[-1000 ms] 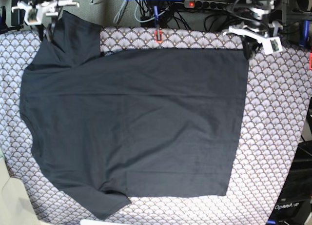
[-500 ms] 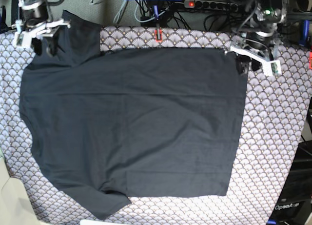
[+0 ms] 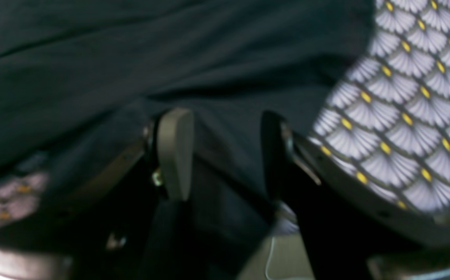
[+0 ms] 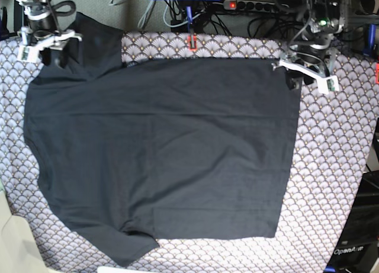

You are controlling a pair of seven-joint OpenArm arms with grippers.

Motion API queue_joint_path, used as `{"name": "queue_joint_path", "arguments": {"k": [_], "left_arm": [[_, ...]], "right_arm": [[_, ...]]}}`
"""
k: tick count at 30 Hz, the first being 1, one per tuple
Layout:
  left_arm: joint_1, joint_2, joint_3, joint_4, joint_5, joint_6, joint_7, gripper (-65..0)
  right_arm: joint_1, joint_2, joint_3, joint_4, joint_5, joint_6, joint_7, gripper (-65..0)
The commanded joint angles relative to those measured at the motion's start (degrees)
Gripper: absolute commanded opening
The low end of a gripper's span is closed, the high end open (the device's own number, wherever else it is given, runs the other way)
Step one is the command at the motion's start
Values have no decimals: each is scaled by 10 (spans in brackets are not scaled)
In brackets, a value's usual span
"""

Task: Fold the T-shirt properly
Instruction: 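Close both grippers on the black shirt's edge, right at the shoulder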

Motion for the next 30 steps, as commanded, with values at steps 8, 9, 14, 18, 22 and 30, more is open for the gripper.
{"name": "queue_joint_path", "arguments": {"k": [8, 9, 14, 18, 22, 30], "left_arm": [[-2, -4, -1, 13, 0, -1, -14, -370], [-2, -4, -1, 13, 0, -1, -14, -370], [-2, -4, -1, 13, 1, -1, -14, -370], [-2, -4, -1, 13, 1, -1, -14, -370], [-2, -4, -1, 13, 1, -1, -14, -370], [-2, -4, -2, 13, 2, -1, -14, -370]], "right_arm": [[21, 5, 36, -33, 4, 4, 13, -308], [21, 5, 36, -38, 4, 4, 13, -307], [22, 5, 34, -62, 5, 4, 13, -307], [25, 4, 31, -69, 5, 5, 13, -307], [25, 4, 10, -72, 5, 5, 13, -347], [29, 4, 0, -72, 5, 5, 13, -627]]}}
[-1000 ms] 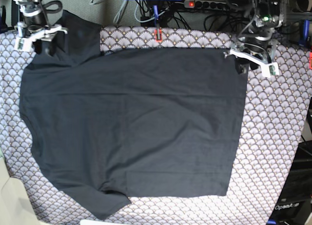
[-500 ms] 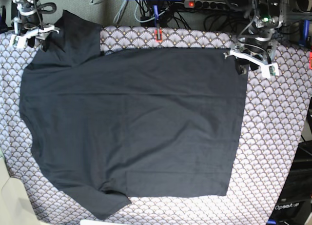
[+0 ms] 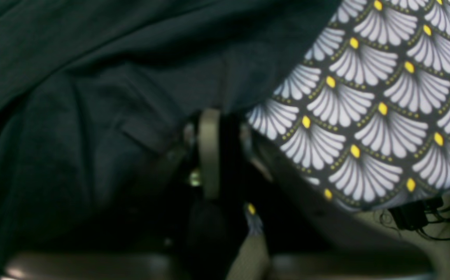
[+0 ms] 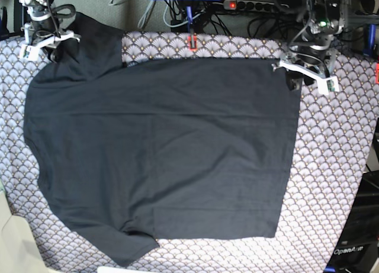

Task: Fold the T-shirt properly
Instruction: 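Close both grippers on the black shirt's edge, right at the shoulder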

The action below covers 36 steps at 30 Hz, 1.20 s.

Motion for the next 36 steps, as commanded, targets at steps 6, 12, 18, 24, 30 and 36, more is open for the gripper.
{"name": "queue_joint_path", "arguments": {"k": [6, 12, 18, 24, 30, 36], "left_arm": [[1, -4, -2, 13, 0, -1, -14, -370], [1, -4, -3, 13, 0, -1, -14, -368], [0, 0, -30, 12, -3, -1, -14, -369], [0, 0, -31, -9, 0, -1, -14, -369], [0, 1, -31, -47, -2, -1, -14, -369], [-1, 2, -27, -80, -3, -1, -14, -369]], "right_arm": [[1, 5, 6, 12, 3, 5, 11, -650], [10, 6, 16, 24, 3, 5, 9, -650], [10, 6, 23, 58, 3, 5, 8, -650], [10, 6, 19, 57, 2, 5, 8, -650], [9, 6, 19, 55, 1, 5, 8, -650], [9, 6, 18, 55, 1, 5, 8, -650]]}}
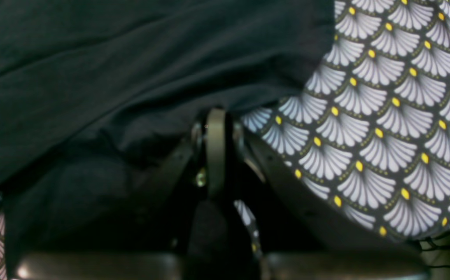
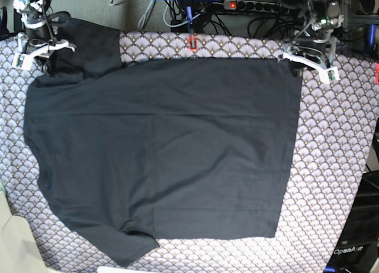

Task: Fold the T-shirt properly
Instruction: 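Close both grippers on the black shirt's edge, right at the shoulder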

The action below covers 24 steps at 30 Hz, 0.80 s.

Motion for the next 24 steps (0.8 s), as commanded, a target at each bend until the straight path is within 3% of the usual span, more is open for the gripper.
{"name": "queue_joint_path", "arguments": {"k": [1, 6, 9, 11, 21, 24], "left_arm": [[1, -2, -1, 3, -3, 0, -3, -369], [-8, -2, 1, -19, -4, -1, -3, -398], [-11, -2, 1, -23, -4, -1, -3, -522], [-10, -2, 1, -20, -5, -1, -3, -641], [-9, -1, 1, 0, -5, -1, -3, -650], [-7, 15, 1, 42, -5, -1, -3, -650]], "right_arm": [[-3, 6, 2, 8, 3, 5, 13, -650], [-3, 6, 2, 8, 3, 5, 13, -650], [-3, 6, 3, 9, 3, 5, 13, -650], [-4, 6, 4, 10, 3, 5, 13, -650], [-5, 6, 5, 13, 4, 5, 13, -650], [-3, 7, 5, 22, 4, 5, 13, -650]]}}
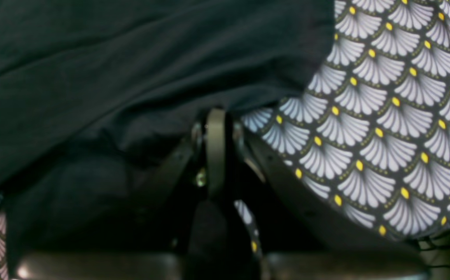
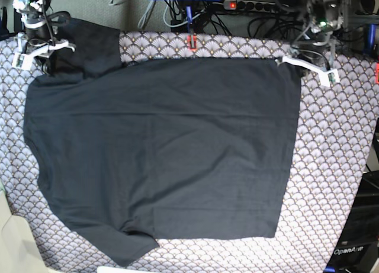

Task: Fold the T-shirt properly
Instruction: 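Close both grippers on the black shirt's edge, right at the shoulder, then lift the gripped edge with both grippers and fold it over the shirt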

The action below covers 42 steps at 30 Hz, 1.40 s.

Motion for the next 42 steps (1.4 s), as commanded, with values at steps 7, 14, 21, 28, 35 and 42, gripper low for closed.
{"name": "queue_joint_path", "arguments": {"k": [7, 14, 21, 28, 35, 42], "left_arm": [[-3, -2, -1, 45, -4, -3, -12, -650], [-34, -3, -3, 41, -3, -1, -12, -650], [-103, -3, -1, 24, 1, -1, -12, -650], [-168, -4, -6, 23, 1, -1, 57, -650], [-233, -3, -6, -21, 1, -1, 69, -650], [-295, -4, -6, -98, 1, -1, 69, -650]], "right_arm": [[-3, 7, 2, 71, 3, 5, 12, -650], [42, 24, 6, 85, 3, 5, -47, -650], [116, 47, 6, 86, 3, 5, -112, -650], [173, 58, 6, 83, 2, 5, -151, -650], [246, 78, 1, 22, 2, 5, -180, -650], [324, 115, -25, -88, 2, 5, -175, -650]]}}
